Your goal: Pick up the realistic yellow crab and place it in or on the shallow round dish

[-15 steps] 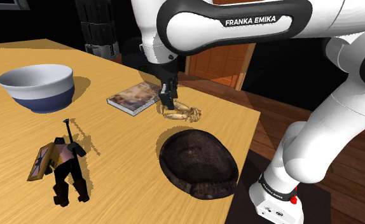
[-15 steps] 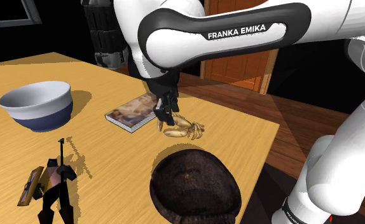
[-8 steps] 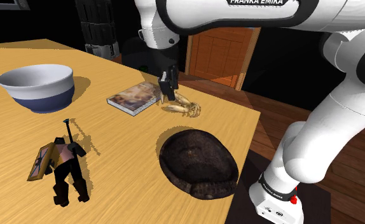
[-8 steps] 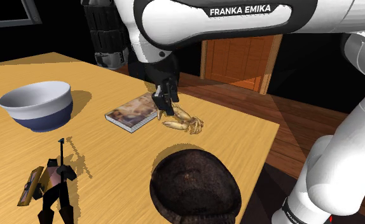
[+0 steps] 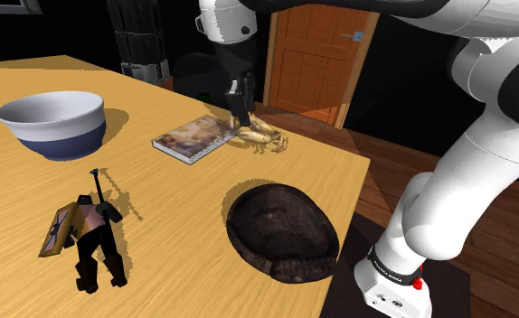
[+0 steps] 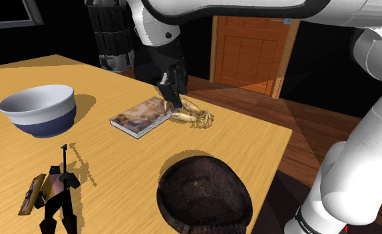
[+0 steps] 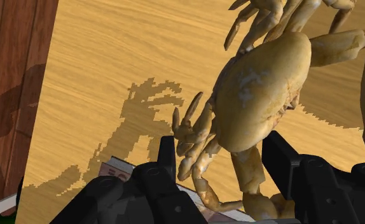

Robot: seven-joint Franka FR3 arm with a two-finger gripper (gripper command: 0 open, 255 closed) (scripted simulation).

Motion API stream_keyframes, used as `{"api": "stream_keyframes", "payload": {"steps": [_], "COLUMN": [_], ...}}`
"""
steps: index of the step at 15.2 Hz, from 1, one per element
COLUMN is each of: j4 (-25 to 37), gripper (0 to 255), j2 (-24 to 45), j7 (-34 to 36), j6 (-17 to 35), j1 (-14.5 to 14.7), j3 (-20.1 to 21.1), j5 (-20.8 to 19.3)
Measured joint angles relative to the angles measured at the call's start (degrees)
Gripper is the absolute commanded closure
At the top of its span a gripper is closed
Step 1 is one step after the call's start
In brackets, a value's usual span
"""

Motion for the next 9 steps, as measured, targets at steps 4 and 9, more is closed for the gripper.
{"api": "stream_keyframes", "payload": {"steps": [4, 9], "j4": [4.9, 11.3], "gripper": [255, 255], "j2": [1.4, 3.6], "j7": [-0.2, -0.3], "j6": [-3.6, -8.0], "j1": [0.1, 0.4], "j3": [0.4, 0.9], "j5": [-0.6, -1.7]}}
